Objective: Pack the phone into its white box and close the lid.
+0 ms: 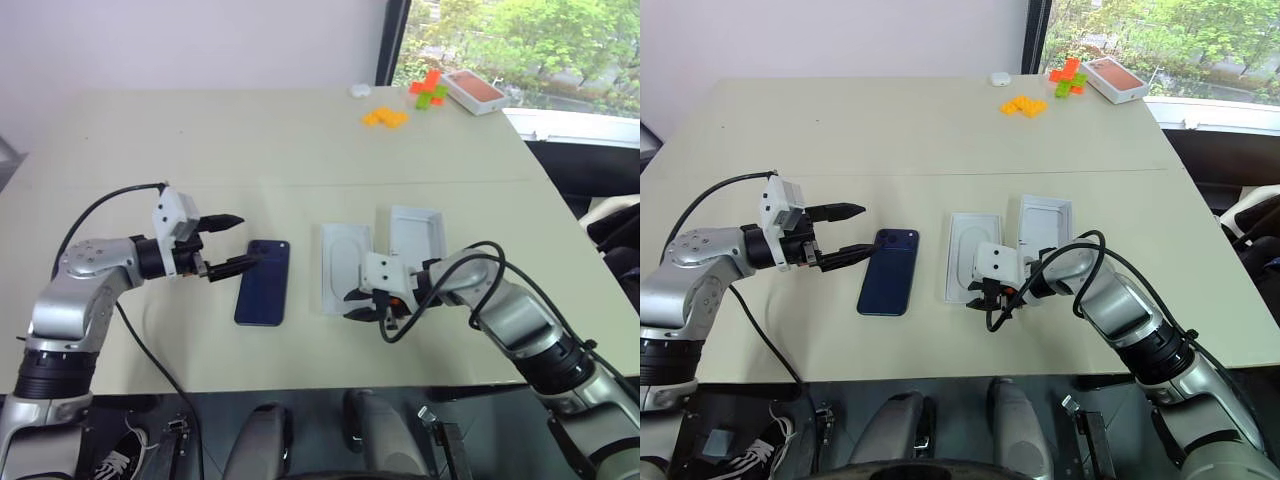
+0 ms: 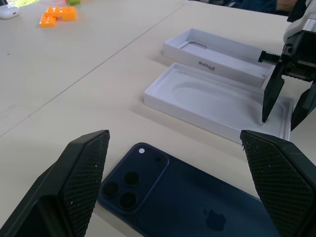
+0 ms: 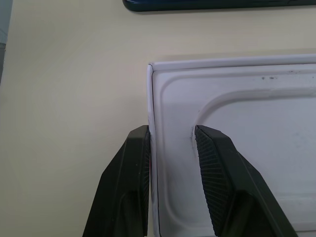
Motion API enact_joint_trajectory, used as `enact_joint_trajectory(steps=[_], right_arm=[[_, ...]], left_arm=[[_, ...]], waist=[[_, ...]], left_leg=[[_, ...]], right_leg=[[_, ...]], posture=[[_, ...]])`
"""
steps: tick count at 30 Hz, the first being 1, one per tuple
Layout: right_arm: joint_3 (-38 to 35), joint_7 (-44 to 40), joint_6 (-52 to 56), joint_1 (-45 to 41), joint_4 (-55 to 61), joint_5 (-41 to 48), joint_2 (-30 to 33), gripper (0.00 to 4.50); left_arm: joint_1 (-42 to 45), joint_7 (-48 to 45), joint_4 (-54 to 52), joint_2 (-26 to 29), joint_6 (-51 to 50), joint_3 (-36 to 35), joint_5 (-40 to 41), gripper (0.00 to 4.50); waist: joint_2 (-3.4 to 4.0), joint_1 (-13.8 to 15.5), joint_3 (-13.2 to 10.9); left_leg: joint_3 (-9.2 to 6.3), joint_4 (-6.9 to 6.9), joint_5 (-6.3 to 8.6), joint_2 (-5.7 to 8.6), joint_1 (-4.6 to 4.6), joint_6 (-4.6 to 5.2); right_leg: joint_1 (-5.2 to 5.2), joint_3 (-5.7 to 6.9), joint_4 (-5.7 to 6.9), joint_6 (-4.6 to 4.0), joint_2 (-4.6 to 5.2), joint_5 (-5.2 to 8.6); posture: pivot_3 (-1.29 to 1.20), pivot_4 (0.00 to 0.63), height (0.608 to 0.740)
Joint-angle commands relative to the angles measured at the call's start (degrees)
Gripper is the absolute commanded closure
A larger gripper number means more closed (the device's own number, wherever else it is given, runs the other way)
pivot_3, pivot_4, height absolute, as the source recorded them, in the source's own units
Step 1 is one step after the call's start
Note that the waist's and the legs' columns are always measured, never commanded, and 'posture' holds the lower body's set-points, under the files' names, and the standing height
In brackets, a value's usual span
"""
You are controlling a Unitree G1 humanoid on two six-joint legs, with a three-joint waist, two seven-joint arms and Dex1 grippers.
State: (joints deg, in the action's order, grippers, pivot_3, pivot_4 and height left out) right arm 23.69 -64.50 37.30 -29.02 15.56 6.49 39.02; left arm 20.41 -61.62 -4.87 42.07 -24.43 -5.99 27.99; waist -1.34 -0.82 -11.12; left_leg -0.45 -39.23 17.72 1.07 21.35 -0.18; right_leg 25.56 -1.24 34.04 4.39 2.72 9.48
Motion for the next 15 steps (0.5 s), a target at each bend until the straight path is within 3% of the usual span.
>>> enact_joint_trajectory(steps=[1,15], right_arm=[[-0.9,0.1,-0.4,-0.7,2.1,0.7,0.3,3.01],[-1.2,1.0,-0.4,-1.1,1.3,0.6,0.5,3.01]], left_arm=[[0.7,0.1,-1.0,0.5,0.2,-1.4,0.8,0.00],[0.7,0.2,-1.1,0.5,-0.1,-1.4,1.2,0.00]], waist=[[0.00,0.0,0.0],[0.00,0.0,0.0]], left_leg=[[0.00,0.00,0.00,0.00,0.00,0.00],[0.00,0.00,0.00,0.01,0.00,0.00]], right_leg=[[0.00,0.00,0.00,0.00,0.00,0.00],[0.00,0.00,0.00,0.00,0.00,0.00]], posture=[[0.00,0.150,0.740],[0.00,0.150,0.740]])
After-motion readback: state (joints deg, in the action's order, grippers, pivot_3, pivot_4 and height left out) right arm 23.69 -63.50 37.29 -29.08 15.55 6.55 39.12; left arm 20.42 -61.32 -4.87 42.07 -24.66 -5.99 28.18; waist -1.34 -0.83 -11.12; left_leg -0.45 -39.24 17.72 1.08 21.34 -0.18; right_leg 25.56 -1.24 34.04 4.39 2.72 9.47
